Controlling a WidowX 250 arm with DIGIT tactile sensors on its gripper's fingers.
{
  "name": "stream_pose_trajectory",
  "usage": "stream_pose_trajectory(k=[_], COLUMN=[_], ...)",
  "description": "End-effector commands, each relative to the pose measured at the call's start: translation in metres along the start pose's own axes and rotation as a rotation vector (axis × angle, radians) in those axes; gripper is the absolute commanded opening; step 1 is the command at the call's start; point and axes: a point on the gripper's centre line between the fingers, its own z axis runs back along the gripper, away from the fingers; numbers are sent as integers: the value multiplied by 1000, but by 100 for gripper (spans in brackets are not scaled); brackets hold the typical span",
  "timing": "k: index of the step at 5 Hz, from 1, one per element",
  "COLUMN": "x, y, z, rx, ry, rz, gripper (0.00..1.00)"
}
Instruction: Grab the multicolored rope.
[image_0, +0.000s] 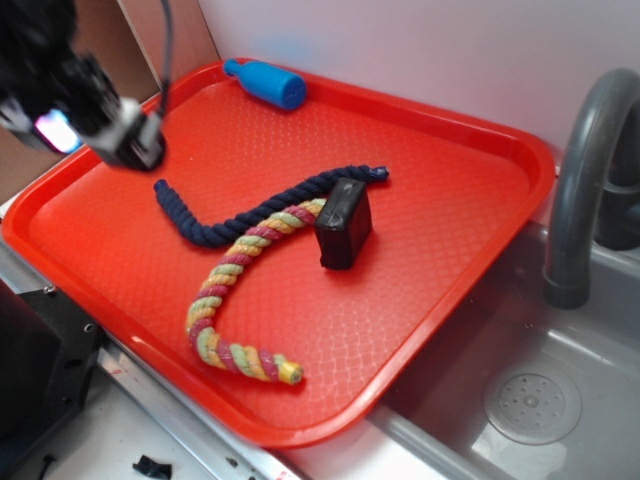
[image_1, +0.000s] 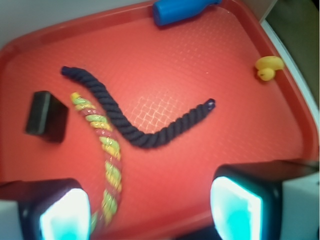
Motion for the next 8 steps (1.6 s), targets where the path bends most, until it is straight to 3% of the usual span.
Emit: stream_pose_trajectory(k=[1,2,3,4,5,7,8], x=[-3,-8,-12,-15,-16,-14,3], y=[-14,-20,-30,-33,-35,-36,-43], z=[-68,-87,-106,-111,-111,-105,-72], rx=[-95,-109,-166,-141,-109,-7,-11], ry=[91,119,162,172,174,210,236], rz=[-48,-92,-153,-164,-164,-136,-146], gripper=[100,100,100,100,0,0,0])
